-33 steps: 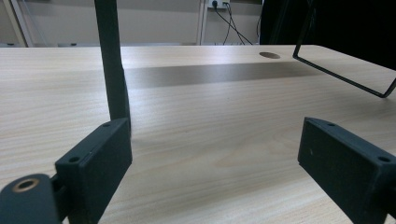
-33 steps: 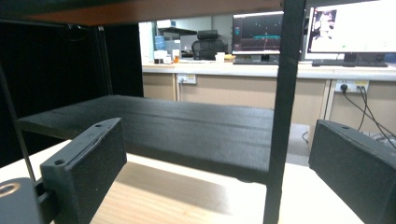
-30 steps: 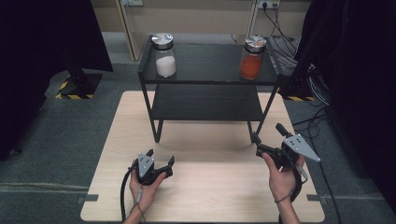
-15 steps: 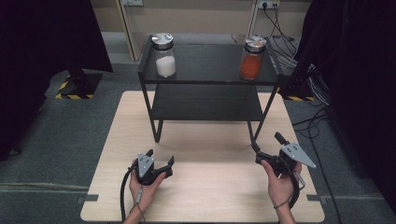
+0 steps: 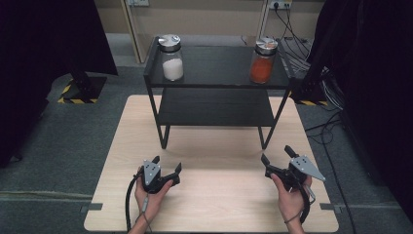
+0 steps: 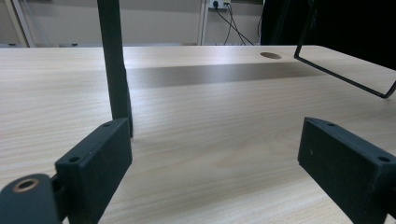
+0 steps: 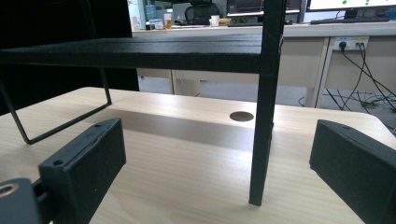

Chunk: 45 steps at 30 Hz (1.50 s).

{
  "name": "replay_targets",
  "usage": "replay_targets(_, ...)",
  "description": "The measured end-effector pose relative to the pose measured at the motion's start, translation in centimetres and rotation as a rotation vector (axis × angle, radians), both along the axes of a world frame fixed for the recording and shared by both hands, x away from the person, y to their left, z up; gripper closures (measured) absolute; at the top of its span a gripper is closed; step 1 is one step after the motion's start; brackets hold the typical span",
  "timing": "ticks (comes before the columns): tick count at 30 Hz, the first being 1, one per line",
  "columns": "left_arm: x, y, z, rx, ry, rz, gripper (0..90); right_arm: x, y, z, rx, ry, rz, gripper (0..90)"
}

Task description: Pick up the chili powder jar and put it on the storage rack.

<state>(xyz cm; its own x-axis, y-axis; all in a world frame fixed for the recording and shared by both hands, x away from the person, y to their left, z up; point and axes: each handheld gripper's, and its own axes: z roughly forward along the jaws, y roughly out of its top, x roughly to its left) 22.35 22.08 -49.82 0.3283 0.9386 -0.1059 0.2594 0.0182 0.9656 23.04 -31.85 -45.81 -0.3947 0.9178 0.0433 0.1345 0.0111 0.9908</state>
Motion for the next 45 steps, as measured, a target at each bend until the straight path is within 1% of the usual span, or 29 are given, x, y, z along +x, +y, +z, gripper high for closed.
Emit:
replay_targets(9, 0.0, 0.0, 0.0, -0.001, 0.001, 0.001, 9.4, -0.1, 0.0, -0.8, -0.005, 0.017, 0.002, 3.8)
replay_targets(13, 0.0, 0.0, 0.0, -0.001, 0.001, 0.002, 9.4, -0.6, 0.2, -1.2, -0.011, -0.01, -0.001, 3.9)
replay_targets(19, 0.0, 0.0, 0.0, -0.002, -0.001, 0.002, 9.4, -0.6, 0.3, -1.4, -0.017, 0.006, 0.006, 3.9)
replay_targets(33, 0.0, 0.0, 0.0, 0.002, 0.0, 0.001, 9.4, -0.8, 0.4, -2.3, -0.034, 0.049, 0.01, 3.8)
replay_targets(45, 0.0, 0.0, 0.0, 0.002, 0.0, 0.001, 9.4, -1.0, 0.3, -2.6, -0.051, 0.065, 0.013, 3.8)
